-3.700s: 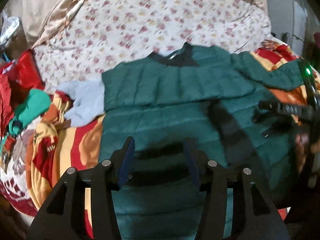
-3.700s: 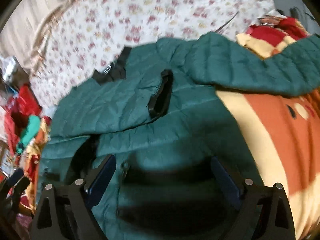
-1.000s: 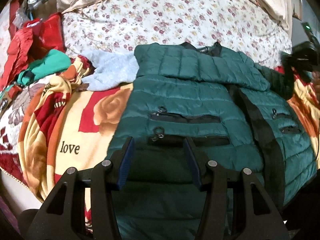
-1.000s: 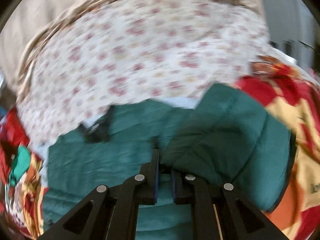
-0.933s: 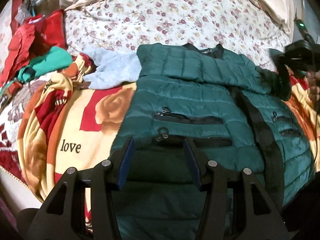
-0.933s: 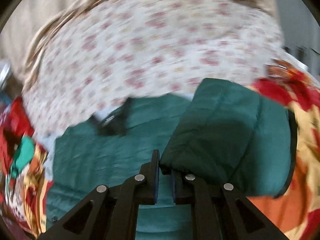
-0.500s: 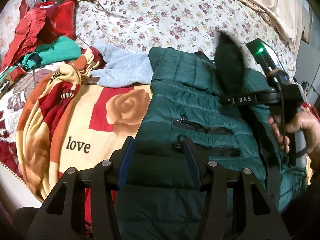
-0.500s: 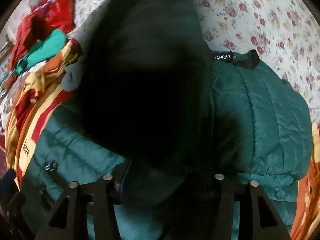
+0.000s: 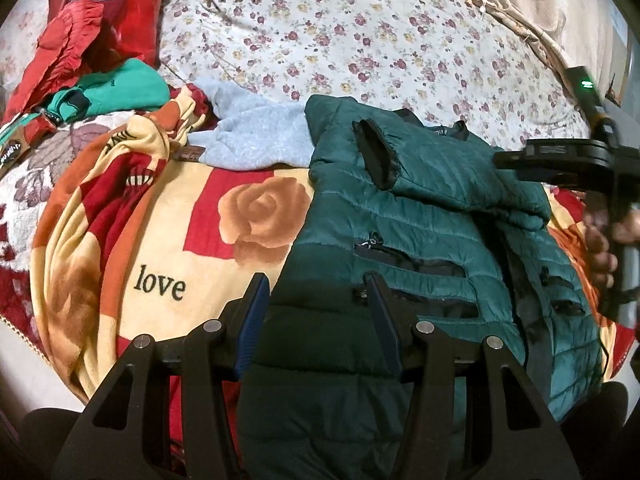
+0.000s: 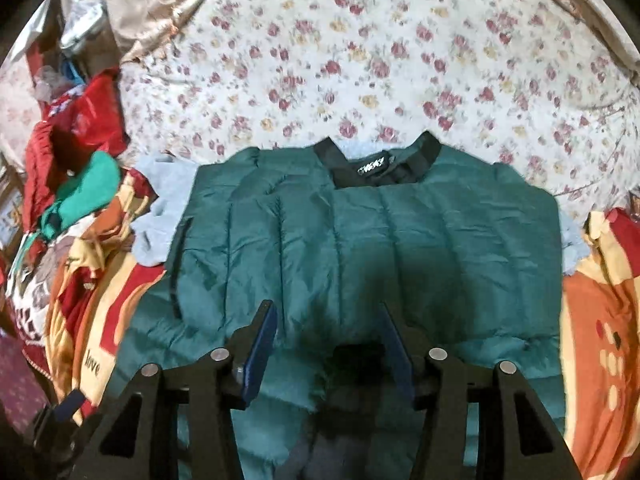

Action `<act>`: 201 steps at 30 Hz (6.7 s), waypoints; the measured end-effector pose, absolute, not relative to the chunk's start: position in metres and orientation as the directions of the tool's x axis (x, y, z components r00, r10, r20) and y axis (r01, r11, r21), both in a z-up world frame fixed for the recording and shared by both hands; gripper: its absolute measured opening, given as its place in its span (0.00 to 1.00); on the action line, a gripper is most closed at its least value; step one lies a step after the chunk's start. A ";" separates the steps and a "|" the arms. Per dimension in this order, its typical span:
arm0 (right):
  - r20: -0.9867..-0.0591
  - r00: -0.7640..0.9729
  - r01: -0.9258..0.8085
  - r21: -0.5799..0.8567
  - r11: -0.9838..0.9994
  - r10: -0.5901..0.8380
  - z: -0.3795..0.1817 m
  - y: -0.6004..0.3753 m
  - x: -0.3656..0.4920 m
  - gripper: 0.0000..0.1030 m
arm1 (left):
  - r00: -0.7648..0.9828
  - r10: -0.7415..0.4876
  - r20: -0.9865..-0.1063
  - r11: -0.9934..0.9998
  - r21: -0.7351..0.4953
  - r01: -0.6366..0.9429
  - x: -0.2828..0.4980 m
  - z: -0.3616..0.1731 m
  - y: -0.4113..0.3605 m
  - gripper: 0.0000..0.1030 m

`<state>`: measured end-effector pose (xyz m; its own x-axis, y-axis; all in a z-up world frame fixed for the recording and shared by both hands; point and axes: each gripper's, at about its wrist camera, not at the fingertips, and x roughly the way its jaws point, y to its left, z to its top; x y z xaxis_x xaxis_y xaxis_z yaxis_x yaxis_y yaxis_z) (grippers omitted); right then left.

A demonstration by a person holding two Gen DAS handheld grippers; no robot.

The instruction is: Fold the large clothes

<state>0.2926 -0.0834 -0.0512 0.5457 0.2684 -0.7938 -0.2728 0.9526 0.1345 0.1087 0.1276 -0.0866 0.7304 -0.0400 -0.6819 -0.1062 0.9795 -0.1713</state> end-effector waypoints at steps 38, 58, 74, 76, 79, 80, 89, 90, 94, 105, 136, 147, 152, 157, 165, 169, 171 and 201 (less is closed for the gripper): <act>-0.742 0.569 0.062 0.467 0.882 0.353 -0.074 -0.335 0.149 0.61 | 0.665 -0.068 -0.744 0.936 -0.278 -0.216 0.100 -0.051 0.185 0.49; -0.736 0.508 0.174 0.597 0.783 0.448 -0.148 -0.379 0.157 0.66 | 0.410 -0.427 -0.806 0.843 -0.518 -0.141 0.173 -0.130 0.189 0.54; -0.594 0.467 0.176 0.789 0.589 0.655 -0.164 -0.377 0.138 0.67 | 0.414 -0.661 -0.626 0.639 -0.759 -0.126 0.138 -0.142 0.212 0.65; -0.580 0.469 0.189 0.803 0.566 0.666 -0.165 -0.377 0.129 0.67 | 0.402 -0.696 -0.595 0.602 -0.789 -0.124 0.130 -0.145 0.213 0.65; -0.564 0.451 0.193 0.818 0.542 0.692 -0.168 -0.371 0.118 0.67 | 0.392 -0.698 -0.599 0.614 -0.783 -0.101 0.122 -0.145 0.205 0.65; -0.562 0.444 0.192 0.821 0.538 0.698 -0.168 -0.369 0.115 0.67 | 0.389 -0.691 -0.609 0.631 -0.771 -0.088 0.120 -0.144 0.201 0.65; -0.597 0.405 0.101 0.782 0.615 0.692 -0.160 -0.334 0.088 0.61 | 0.383 -0.604 -0.699 0.755 -0.656 -0.007 0.106 -0.138 0.168 0.47; -0.599 0.402 0.081 0.776 0.625 0.692 -0.158 -0.328 0.086 0.61 | 0.385 -0.595 -0.705 0.760 -0.650 -0.016 0.106 -0.139 0.169 0.43; -0.616 0.381 0.047 0.757 0.651 0.689 -0.162 -0.312 0.085 0.59 | 0.388 -0.580 -0.716 0.764 -0.644 -0.047 0.106 -0.143 0.171 0.42; -0.626 0.427 0.046 0.736 0.675 0.653 -0.172 -0.307 0.081 0.55 | 0.400 -0.439 -0.804 0.858 -0.507 -0.078 0.106 -0.138 0.147 0.47; -0.590 0.470 -0.207 0.650 0.731 0.657 -0.058 -0.297 -0.021 0.17 | 0.492 -0.402 -0.772 0.870 -0.490 -0.056 0.000 -0.036 0.144 0.11; -0.579 0.474 -0.223 0.650 0.726 0.664 -0.052 -0.285 0.000 0.17 | 0.506 -0.370 -0.779 0.891 -0.451 -0.043 0.004 -0.038 0.140 0.11; -0.555 0.498 -0.233 0.654 0.720 0.666 -0.037 -0.286 0.019 0.17 | 0.536 -0.365 -0.762 0.889 -0.456 -0.043 0.025 -0.027 0.144 0.11; -0.551 0.526 -0.240 0.635 0.734 0.648 -0.025 -0.281 0.045 0.17 | 0.561 -0.349 -0.751 0.896 -0.443 -0.035 0.049 -0.016 0.143 0.11; -0.566 0.545 -0.274 0.577 0.769 0.619 -0.011 -0.266 0.088 0.17 | 0.572 -0.341 -0.746 0.900 -0.435 -0.031 0.091 -0.004 0.143 0.11; -0.567 0.554 -0.268 0.572 0.775 0.610 -0.009 -0.262 0.113 0.17 | 0.573 -0.339 -0.746 0.895 -0.443 -0.047 0.112 0.000 0.143 0.11; -0.571 0.554 -0.266 0.568 0.779 0.606 -0.007 -0.259 0.126 0.17 | 0.574 -0.333 -0.748 0.897 -0.440 -0.053 0.123 0.002 0.144 0.11; -0.774 0.489 0.020 0.470 0.883 0.401 -0.100 -0.265 0.365 0.17 | 0.480 -0.200 -0.854 0.905 -0.349 -0.245 0.346 -0.074 0.152 0.15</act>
